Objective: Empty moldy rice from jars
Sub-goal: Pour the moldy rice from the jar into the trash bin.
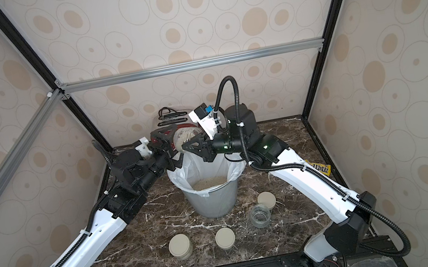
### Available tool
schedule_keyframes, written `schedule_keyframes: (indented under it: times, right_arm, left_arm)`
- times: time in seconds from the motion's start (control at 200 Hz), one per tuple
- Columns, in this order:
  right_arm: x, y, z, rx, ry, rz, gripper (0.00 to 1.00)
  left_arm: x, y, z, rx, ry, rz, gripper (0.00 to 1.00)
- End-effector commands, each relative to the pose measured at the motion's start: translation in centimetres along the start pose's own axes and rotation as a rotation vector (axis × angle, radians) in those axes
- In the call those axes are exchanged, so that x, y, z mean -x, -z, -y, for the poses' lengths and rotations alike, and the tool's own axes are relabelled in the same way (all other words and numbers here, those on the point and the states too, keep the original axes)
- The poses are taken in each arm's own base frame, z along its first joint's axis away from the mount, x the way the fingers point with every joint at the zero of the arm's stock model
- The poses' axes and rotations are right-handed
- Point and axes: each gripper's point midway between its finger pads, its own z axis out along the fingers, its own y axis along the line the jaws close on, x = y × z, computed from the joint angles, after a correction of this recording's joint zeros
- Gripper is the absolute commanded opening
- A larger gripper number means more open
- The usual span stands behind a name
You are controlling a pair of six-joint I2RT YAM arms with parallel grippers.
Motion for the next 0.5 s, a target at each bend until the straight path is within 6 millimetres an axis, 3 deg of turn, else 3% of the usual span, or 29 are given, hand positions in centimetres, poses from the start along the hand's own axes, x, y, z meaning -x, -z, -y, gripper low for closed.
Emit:
schedule_keyframes:
  times: [0.0,0.496]
  right_arm:
    - [2.6,0.6,-2.0,0.053,0.064,0.095,0.00]
    - [1.5,0.4,-1.4,0.053,0.013,0.109,0.00]
  left_arm:
    - [-1.1,0.3,3.3,-0.091,0.048,-0.051,0.99]
    - [-3.3,-1.7,3.5,-0.149,0.118,-0.123,0.99]
